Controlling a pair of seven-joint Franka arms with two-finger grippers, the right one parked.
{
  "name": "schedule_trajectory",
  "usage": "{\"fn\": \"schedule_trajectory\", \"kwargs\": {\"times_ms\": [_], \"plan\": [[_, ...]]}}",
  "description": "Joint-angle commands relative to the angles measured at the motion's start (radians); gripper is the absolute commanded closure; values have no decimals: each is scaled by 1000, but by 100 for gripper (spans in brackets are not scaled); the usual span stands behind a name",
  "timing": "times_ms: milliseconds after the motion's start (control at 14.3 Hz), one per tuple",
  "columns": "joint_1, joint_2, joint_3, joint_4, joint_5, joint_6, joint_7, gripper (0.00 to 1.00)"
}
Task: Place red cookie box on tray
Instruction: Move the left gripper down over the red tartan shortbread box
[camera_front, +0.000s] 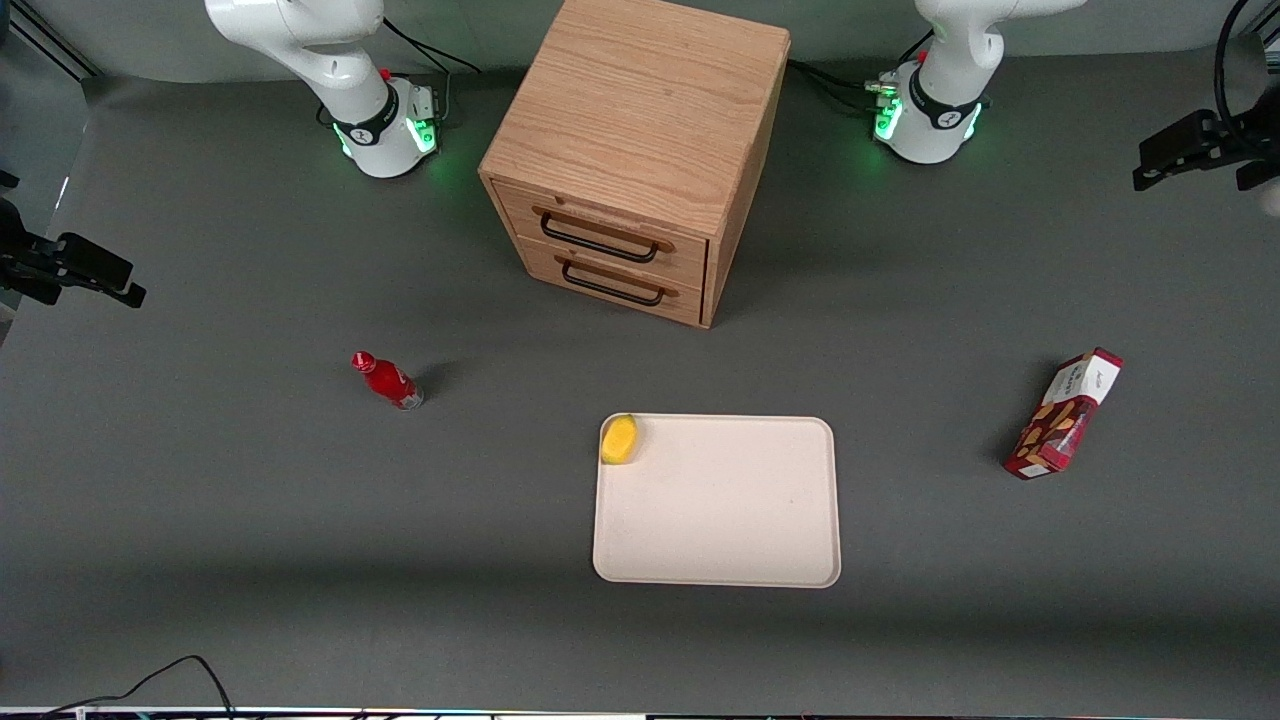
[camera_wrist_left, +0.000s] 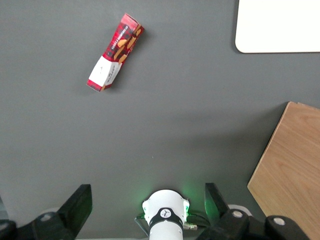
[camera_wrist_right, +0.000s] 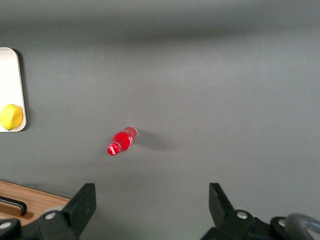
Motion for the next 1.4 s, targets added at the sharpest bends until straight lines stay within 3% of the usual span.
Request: {"fn": "schedule_trajectory", "kwargs": {"times_ms": [0,279,488,698,907,1116,1186,1256,1326], "plan": [[0,-25,-17,-50,18,25,-3,0],[2,4,-6,-42,22,34,9,0],[6,112,12,-96,108,170,291,0],[8,200,98,-249,110,450,567,0],[13,318,139,-382,102,788,664,0],[13,456,176,-424,26,1045,767,0],[14,485,176,-436,-8,1097,775,29],[22,511,178,-452,-28,1146,779,77],[26,528,178,-468,-30,1191,781,100]]}}
